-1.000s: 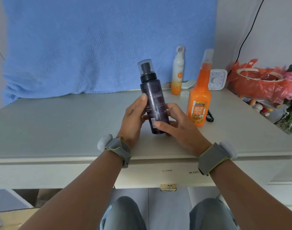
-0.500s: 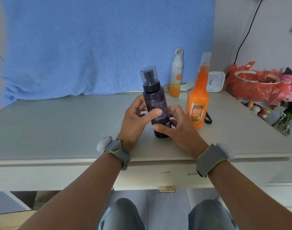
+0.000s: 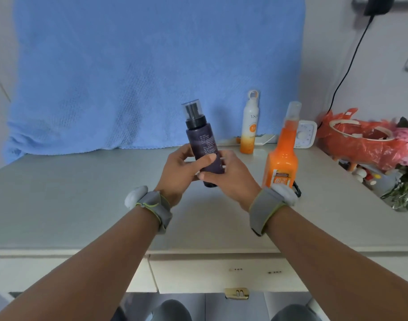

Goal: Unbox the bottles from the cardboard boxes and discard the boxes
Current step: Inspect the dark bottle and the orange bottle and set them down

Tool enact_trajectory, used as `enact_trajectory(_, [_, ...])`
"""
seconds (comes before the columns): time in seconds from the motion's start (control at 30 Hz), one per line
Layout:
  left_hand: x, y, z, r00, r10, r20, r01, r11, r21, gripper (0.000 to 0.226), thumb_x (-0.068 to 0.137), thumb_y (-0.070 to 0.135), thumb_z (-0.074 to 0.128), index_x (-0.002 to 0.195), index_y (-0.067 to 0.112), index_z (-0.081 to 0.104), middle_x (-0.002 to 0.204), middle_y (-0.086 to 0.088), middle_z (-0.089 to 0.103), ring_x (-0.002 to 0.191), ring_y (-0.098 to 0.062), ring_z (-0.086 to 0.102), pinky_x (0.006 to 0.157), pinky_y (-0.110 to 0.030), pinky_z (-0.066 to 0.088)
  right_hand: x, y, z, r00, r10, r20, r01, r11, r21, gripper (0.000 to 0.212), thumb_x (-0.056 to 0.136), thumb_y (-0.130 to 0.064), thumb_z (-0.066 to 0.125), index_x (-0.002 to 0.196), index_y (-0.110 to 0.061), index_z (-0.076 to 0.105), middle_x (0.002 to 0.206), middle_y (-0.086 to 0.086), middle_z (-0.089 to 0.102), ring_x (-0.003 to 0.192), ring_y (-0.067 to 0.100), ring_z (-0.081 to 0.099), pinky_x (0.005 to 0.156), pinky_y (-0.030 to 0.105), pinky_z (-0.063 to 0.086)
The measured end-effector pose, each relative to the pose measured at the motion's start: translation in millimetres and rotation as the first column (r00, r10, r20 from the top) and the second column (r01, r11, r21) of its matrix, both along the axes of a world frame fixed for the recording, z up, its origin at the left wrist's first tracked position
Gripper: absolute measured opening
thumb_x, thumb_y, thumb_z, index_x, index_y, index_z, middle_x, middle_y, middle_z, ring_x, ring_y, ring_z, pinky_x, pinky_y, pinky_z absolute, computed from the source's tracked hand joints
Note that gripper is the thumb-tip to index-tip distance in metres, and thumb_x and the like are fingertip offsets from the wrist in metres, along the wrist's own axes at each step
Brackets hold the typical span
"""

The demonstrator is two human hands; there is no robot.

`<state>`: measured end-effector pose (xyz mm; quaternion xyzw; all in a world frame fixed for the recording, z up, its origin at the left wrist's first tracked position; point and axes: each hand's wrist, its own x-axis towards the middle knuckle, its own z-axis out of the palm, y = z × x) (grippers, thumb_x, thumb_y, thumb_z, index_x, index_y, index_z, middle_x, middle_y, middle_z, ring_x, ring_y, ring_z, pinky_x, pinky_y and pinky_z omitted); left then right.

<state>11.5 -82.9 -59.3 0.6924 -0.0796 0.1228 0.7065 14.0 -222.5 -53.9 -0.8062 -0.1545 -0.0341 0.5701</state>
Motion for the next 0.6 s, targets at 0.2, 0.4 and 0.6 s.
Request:
enact_trajectory(0.2, [45.1,24.5,11.1,0.987,0.158,-0.026,-0.155,0.985,0.071,0.048,0.078,0.016,0.081,0.120,0.008,0.062,0.110,-0.004,0.065,0.102,-0.028,0.067,0.078,-0.040,0.062,50.5,23.9,-13.6,0.990,-0.139,0.024,0.140,0.946,-0.293,0.066,0.077,-0.030,0.078,0.132,-0.010,0.048,0.128,0.009,0.055,0.116,0.025,0.057,0.100,0.041,0.047])
enact_trajectory(0.4, [89.7,29.7,-1.9,0.977,0.203,-0.062,-0.193,0.972,0.136,0.048,0.074,0.011,0.083,0.117,0.008,0.063,0.112,-0.006,0.065,0.104,-0.029,0.066,0.091,-0.050,0.056,81.2,19.5,-28.6,0.958,-0.272,0.095,0.286,0.855,-0.433,0.033,0.089,-0.017,0.061,0.121,-0.014,0.055,0.123,0.008,0.057,0.116,0.025,0.054,0.099,0.038,0.045])
enact_trajectory(0.6, [133.0,14.6,-2.5,0.979,0.200,-0.049,-0.188,0.965,0.183,0.046,0.073,0.016,0.085,0.113,0.011,0.064,0.114,-0.006,0.065,0.105,-0.030,0.065,0.092,-0.050,0.055,94.4,25.4,-29.7,0.917,-0.391,0.083,0.386,0.815,-0.432,0.035,0.092,-0.010,0.056,0.126,-0.016,0.050,0.128,0.007,0.054,0.119,0.023,0.052,0.099,0.036,0.044])
